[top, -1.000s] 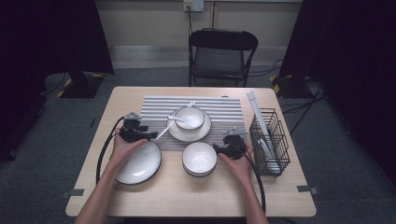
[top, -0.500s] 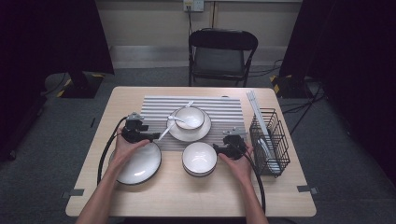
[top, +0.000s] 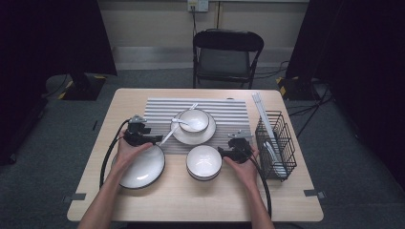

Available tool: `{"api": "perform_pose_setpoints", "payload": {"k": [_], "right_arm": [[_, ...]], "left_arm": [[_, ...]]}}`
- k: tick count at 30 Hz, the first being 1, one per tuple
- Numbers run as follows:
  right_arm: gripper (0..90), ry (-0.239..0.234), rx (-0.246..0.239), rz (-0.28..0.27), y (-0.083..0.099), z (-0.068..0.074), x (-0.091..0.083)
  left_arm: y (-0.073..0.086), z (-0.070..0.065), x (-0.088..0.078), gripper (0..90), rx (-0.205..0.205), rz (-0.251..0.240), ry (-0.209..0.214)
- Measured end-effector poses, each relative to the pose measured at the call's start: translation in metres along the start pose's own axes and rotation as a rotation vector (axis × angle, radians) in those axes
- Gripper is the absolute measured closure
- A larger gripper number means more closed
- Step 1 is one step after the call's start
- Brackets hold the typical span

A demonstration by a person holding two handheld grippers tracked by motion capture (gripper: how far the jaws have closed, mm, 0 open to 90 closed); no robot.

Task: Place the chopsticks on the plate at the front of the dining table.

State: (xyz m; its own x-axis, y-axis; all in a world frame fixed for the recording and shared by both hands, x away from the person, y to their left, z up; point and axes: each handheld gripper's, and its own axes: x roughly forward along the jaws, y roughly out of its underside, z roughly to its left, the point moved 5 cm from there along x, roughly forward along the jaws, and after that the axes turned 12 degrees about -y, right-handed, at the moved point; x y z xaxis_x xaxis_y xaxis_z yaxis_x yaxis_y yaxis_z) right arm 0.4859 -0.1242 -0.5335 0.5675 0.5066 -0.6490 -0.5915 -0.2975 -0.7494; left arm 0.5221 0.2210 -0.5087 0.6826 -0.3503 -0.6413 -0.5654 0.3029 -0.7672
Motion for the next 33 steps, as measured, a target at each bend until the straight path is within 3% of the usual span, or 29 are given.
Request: {"api": "perform_pose_setpoints", "payload": {"k": [10,15,18,22,24,30,32,33], "right_arm": [[24.0,0.001,0.000,0.001,0.0000,0.0001,0.0001],[24.0,0.001,0.001,0.000,0.0000,0.0001,0.0001],[24.0,0.001,0.001,0.000,0.0000,0.0001,0.0000],[24.0,0.000,0.000,0.000,0.0000,0.0000,0.0000],[24.1,0.000,0.000,0.000,0.0000,0.0000,0.0000],[24.0,0.000,0.001,0.000,0.0000,0.0000,0.0000],[24.0,0.000,0.001,0.000,0.0000,0.0000,0.0000],[24.1,0.000,0.001,0.000,0.0000,0.0000,0.0000]], "left_arm": [[-0.0045,-0.0089,-0.0004,28.2,0.039,0.000,0.015],[-0.0059,-0.0103,-0.0011,27.9,0.053,0.004,0.002],[-0.0066,-0.0086,-0.0016,27.8,0.040,-0.007,0.000],[-0.0046,-0.0045,-0.0015,27.8,0.042,0.003,0.008],[-0.0036,-0.0031,-0.0009,27.7,0.055,0.015,-0.008],[-0.0015,-0.0080,0.0033,26.9,0.063,0.032,-0.004],[-0.0012,-0.0091,0.0035,26.7,0.088,0.044,-0.011],[-0.0016,-0.0112,0.0038,26.7,0.077,0.040,-0.003]]}}
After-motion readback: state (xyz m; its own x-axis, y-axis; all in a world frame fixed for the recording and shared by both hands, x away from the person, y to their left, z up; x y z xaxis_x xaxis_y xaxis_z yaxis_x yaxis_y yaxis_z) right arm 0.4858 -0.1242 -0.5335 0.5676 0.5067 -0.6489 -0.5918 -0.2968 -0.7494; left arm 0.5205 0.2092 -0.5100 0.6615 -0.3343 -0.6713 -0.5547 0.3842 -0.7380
